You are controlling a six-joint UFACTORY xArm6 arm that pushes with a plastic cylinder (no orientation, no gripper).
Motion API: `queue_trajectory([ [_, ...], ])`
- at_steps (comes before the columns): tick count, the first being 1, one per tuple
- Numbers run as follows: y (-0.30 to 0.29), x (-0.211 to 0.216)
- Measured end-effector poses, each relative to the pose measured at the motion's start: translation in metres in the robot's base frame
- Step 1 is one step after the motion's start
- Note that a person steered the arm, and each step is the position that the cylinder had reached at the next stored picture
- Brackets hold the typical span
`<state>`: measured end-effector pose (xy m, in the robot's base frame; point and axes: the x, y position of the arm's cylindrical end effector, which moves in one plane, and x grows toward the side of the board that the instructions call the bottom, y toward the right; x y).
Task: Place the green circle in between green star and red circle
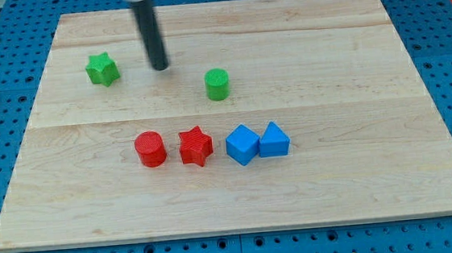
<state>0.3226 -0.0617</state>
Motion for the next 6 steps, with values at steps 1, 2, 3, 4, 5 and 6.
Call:
queue_trajectory([
  [1, 0.103, -0.003],
  [2, 0.111, 0.05],
  [3, 0.034, 0.062],
  [4, -0.064, 0.06],
  [5, -0.007, 0.07],
  [6, 0.081, 0.075],
])
